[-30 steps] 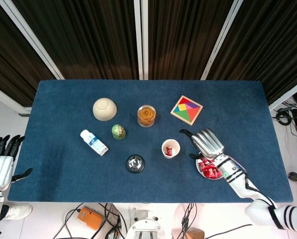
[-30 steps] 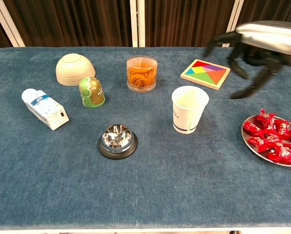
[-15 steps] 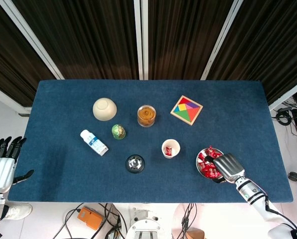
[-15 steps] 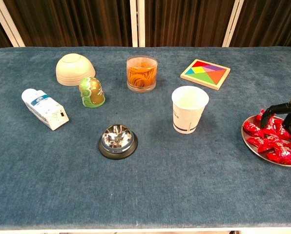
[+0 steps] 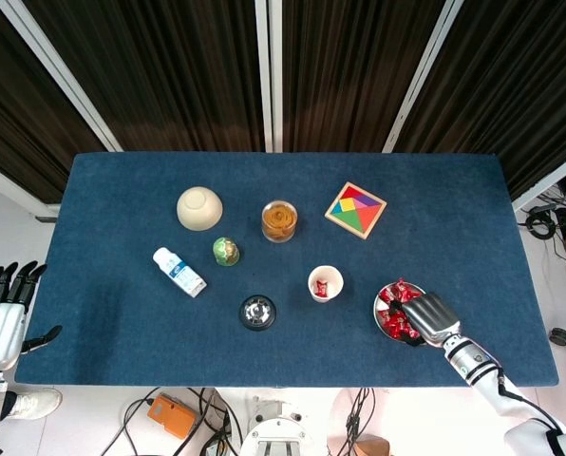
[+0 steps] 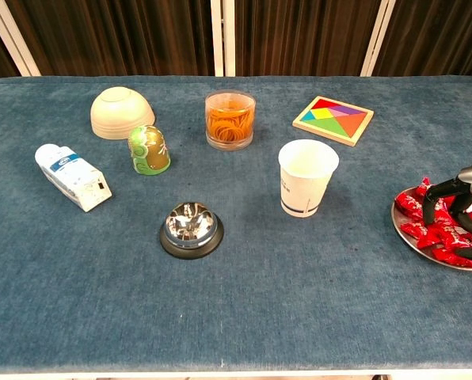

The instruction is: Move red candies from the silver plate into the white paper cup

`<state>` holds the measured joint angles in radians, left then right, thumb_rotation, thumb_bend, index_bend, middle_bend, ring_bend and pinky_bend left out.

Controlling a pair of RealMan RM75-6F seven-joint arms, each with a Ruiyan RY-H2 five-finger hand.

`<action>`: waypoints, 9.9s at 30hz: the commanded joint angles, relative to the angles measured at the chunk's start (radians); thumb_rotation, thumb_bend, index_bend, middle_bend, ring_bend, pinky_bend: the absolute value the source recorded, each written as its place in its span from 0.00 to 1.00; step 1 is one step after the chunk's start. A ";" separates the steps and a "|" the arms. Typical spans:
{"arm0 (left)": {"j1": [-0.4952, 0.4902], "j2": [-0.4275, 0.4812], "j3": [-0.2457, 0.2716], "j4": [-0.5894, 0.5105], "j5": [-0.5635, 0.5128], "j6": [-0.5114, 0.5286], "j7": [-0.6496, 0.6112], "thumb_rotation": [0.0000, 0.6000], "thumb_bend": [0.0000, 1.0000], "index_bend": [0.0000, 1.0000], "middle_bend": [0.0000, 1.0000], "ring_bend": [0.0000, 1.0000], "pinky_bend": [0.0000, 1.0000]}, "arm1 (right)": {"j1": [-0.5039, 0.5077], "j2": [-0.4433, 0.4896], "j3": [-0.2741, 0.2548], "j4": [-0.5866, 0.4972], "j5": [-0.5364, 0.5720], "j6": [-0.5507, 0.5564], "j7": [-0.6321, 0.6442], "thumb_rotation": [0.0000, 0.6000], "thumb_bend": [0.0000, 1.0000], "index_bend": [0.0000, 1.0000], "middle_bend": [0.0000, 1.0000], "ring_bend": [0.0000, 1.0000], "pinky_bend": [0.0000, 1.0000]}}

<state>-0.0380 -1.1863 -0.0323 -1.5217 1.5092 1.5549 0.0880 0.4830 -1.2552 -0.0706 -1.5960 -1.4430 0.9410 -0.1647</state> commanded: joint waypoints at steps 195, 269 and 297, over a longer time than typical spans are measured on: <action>0.010 -0.008 -0.012 0.012 0.004 0.014 -0.003 1.00 0.00 0.09 0.04 0.00 0.00 | 0.256 -0.102 0.243 -0.051 0.145 -0.079 -0.135 1.00 0.56 0.67 0.82 0.98 1.00; 0.017 -0.039 -0.010 0.065 0.005 0.026 -0.055 1.00 0.00 0.09 0.03 0.00 0.00 | 0.106 -0.165 0.079 0.155 0.148 -0.003 -0.227 1.00 0.37 0.59 0.82 0.98 1.00; 0.015 -0.042 -0.013 0.066 0.010 0.029 -0.054 1.00 0.00 0.09 0.03 0.00 0.00 | 0.244 -0.107 0.250 -0.100 0.141 -0.012 -0.192 1.00 0.49 0.63 0.82 0.98 1.00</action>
<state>-0.0226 -1.2280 -0.0454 -1.4561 1.5195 1.5841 0.0344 0.7110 -1.3420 0.1683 -1.7003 -1.3182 0.9483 -0.3408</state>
